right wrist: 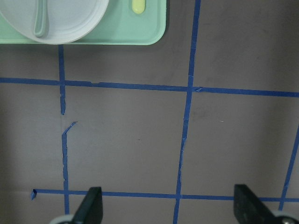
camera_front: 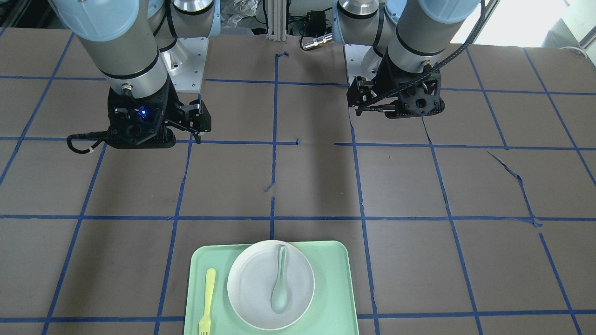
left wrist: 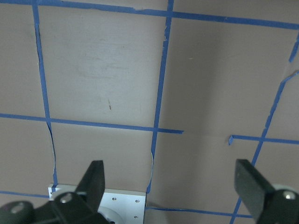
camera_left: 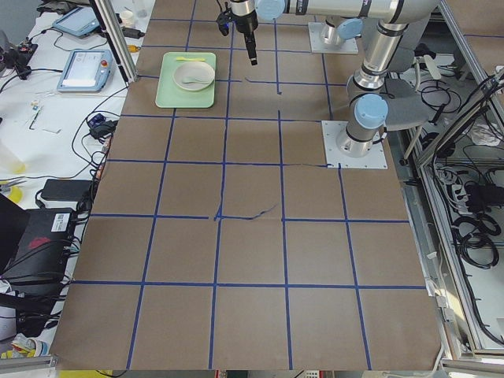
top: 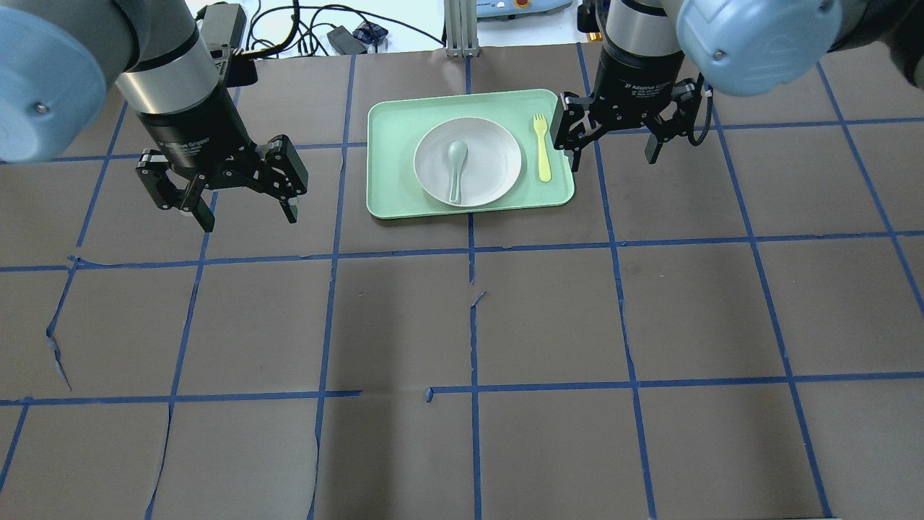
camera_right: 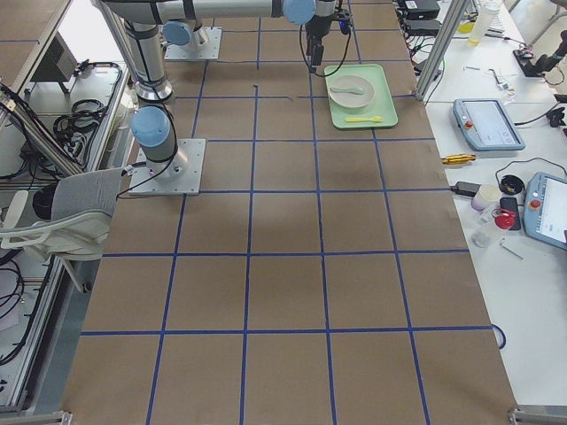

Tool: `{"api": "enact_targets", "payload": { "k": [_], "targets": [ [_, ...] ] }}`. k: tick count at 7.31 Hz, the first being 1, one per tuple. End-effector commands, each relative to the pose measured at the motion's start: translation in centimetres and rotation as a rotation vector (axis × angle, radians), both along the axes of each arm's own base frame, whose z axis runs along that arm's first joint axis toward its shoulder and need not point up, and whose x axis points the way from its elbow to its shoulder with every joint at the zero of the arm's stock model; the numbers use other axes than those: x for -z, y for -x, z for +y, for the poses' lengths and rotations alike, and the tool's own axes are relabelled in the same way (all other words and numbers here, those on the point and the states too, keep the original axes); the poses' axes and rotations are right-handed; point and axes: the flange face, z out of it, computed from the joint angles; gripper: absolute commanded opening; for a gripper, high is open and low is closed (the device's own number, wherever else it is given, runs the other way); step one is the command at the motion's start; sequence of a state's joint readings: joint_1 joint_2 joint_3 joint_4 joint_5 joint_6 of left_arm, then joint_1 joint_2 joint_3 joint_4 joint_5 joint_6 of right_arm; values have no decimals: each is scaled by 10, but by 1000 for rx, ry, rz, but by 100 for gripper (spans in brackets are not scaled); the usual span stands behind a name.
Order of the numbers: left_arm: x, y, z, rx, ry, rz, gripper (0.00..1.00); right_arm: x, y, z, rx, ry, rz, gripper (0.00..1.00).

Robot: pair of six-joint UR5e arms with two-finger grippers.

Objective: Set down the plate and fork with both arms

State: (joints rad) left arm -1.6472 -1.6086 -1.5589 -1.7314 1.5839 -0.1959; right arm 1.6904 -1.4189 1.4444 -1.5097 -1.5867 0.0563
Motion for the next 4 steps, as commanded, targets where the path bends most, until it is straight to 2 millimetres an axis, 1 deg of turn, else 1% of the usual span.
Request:
{"api": "enact_targets", "payload": {
  "k": [1, 2, 4],
  "targets": [
    [6, 4, -13, 6, 66, 6, 100, -14, 2, 11, 2, -5, 13, 100],
    [3, 4, -11, 10, 75, 11, 100, -18, 2, 14, 1, -11, 13, 100],
    [2, 4, -11, 7, 76, 18, 100, -14, 2, 14, 1, -18, 14, 100]
  ]
}}
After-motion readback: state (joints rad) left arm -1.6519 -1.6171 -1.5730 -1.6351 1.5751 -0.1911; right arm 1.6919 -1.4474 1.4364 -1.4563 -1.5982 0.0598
